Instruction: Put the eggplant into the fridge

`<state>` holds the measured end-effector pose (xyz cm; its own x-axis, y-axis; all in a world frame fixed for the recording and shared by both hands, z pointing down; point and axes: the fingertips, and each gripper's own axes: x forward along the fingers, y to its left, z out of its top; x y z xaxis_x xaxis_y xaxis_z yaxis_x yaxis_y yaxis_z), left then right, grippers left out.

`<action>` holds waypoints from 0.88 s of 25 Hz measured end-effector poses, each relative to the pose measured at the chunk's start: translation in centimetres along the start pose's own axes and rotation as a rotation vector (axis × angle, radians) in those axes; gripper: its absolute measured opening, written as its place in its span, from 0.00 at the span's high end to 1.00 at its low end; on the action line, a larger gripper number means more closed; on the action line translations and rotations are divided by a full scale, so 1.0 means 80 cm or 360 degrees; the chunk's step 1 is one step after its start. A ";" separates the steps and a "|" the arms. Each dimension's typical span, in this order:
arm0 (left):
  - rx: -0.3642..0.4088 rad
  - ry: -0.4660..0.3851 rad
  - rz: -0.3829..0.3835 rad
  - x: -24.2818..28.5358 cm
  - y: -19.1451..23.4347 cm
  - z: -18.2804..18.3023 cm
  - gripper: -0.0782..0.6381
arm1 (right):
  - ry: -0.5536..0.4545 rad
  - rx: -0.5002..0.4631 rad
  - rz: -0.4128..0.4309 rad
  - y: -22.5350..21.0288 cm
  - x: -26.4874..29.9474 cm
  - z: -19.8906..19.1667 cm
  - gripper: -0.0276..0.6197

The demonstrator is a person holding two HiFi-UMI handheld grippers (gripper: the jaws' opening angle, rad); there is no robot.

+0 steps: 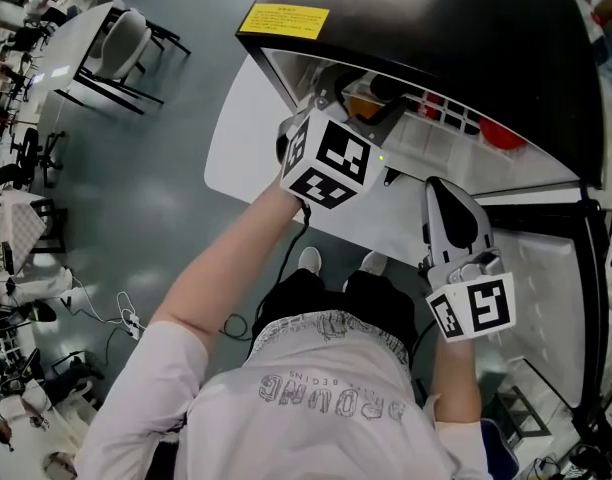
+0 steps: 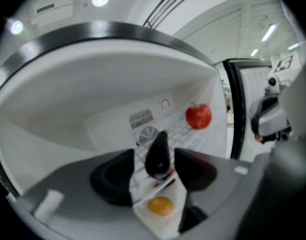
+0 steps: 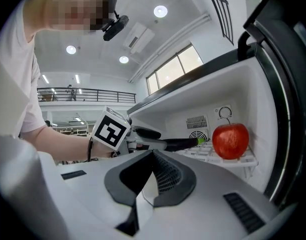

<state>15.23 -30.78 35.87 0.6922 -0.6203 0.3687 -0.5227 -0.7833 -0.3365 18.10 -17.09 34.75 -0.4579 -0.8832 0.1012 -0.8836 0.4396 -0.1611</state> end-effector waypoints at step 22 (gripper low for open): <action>-0.0101 -0.0121 -0.0148 -0.064 -0.021 0.002 0.53 | 0.0027 -0.0019 -0.0103 0.038 0.006 0.011 0.95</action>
<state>12.60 -26.27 34.42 0.7737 -0.5418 0.3284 -0.4832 -0.8399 -0.2472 15.31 -16.34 33.45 -0.4014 -0.9070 0.1278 -0.9124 0.3838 -0.1420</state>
